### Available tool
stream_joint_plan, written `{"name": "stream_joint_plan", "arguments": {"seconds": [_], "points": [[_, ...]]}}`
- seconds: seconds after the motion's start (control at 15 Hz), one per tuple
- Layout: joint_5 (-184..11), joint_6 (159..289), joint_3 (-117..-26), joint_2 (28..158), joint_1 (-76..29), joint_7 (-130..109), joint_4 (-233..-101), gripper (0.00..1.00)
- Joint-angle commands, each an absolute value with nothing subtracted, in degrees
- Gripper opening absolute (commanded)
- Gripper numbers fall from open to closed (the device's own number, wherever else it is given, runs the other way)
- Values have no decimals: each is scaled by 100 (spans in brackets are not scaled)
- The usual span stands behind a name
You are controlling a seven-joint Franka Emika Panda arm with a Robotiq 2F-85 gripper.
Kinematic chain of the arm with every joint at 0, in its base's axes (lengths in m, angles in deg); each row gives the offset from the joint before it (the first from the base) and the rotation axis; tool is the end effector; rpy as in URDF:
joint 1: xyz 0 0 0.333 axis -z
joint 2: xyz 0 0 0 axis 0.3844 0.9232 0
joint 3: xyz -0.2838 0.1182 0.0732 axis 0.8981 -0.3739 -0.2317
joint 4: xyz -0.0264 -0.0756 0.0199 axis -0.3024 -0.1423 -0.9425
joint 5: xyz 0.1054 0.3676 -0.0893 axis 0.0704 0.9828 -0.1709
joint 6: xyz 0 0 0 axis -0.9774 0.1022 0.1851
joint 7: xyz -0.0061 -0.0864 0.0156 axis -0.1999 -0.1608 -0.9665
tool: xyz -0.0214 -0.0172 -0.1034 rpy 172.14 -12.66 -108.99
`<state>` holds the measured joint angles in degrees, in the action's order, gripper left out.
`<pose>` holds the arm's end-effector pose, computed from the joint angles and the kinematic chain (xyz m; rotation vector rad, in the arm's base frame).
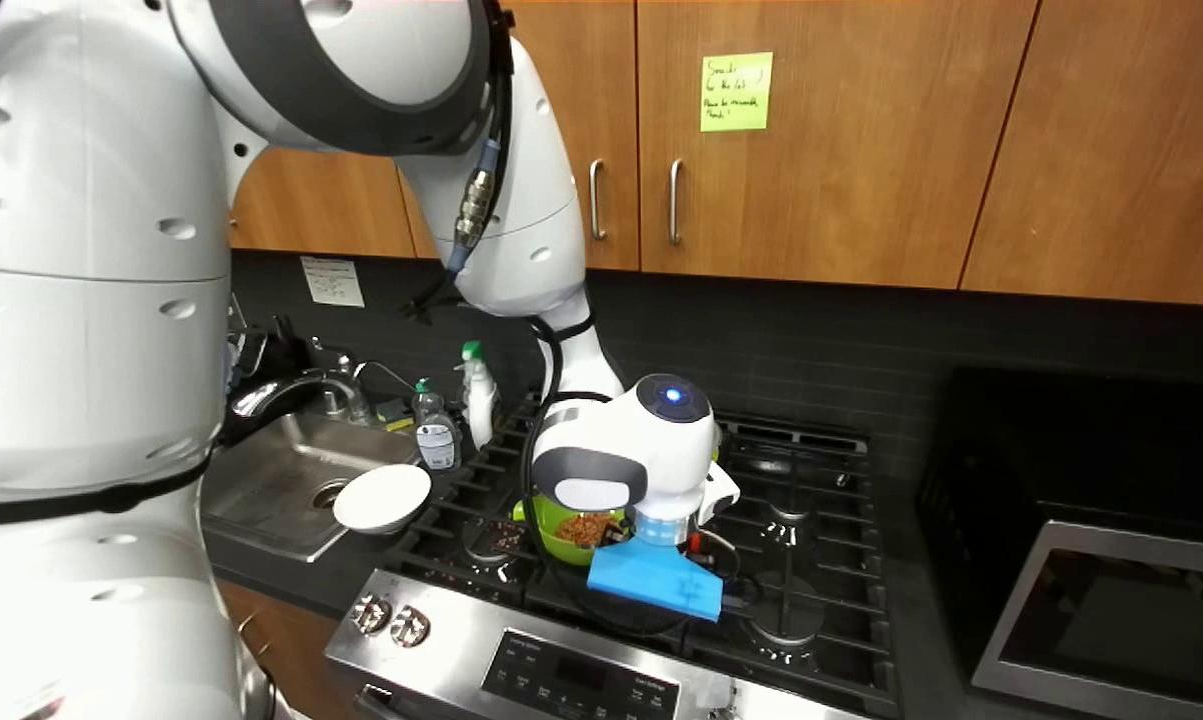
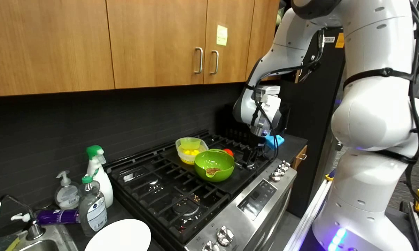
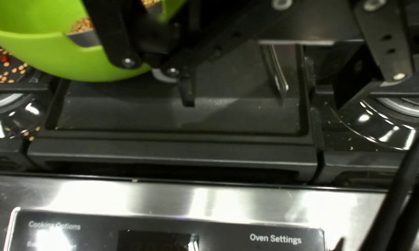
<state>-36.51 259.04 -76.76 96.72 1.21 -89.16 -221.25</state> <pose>0.3748 -0.2094 0.1387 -3.0461 -0.1334 -0.2389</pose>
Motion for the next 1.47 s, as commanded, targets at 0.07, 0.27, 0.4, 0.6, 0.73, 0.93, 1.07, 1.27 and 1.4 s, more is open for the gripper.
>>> {"name": "stream_joint_plan", "arguments": {"seconds": [0.07, 0.27, 0.4, 0.6, 0.73, 0.93, 1.07, 1.27, 1.4], "points": [[-3197, 25907, -8213, 9843, 511, -9661, -21949, 100], [-3120, 25954, -8340, 9952, 648, -9920, -21907, 100], [-3074, 26098, -8406, 10046, 785, -10150, -21869, 100], [-2889, 26175, -8625, 10159, 1107, -10637, -21748, 100], [-2833, 26127, -8741, 10236, 1272, -10945, -21672, 100], [-2801, 26101, -8891, 10318, 1446, -11150, -21617, 100], [-2817, 26092, -8963, 10378, 1505, -11231, -21602, 100], [-2829, 26108, -9055, 10461, 1546, -11303, -21592, 100], [-2850, 26101, -9078, 10521, 1568, -11332, -21576, 100]]}}
